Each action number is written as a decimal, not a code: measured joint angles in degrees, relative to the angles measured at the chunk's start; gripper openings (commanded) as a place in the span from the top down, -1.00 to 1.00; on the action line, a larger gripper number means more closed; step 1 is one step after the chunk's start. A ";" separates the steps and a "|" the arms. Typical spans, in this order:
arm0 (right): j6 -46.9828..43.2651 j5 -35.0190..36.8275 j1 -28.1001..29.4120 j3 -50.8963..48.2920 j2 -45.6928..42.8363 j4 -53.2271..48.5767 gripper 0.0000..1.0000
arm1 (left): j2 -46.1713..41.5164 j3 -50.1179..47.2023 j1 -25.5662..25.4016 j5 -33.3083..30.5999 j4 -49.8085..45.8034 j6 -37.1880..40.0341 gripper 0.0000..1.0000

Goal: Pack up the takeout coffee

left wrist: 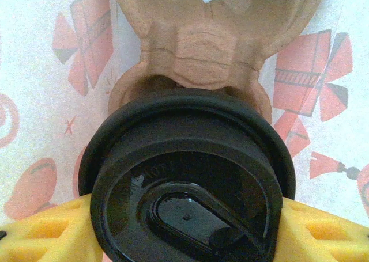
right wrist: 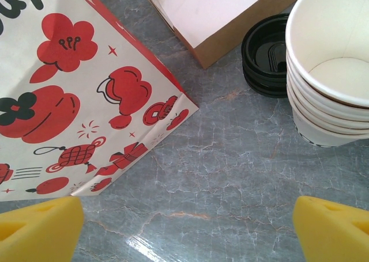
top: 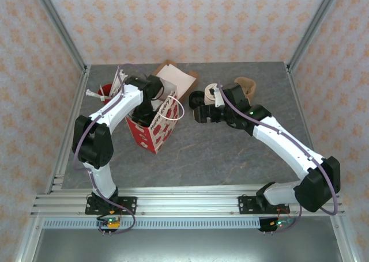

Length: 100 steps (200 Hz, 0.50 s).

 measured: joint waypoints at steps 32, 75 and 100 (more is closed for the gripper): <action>0.02 0.00 0.00 0.00 0.00 0.00 -0.88 | 0.04 -0.70 0.00 -0.02 0.70 0.00 0.11; 0.02 0.00 0.00 0.00 0.00 0.00 -0.88 | 1.07 -0.57 0.00 0.00 0.98 -0.02 0.11; 0.02 0.00 0.00 0.00 0.00 -0.02 -0.88 | 1.11 -0.44 0.00 -0.02 0.92 -0.04 0.11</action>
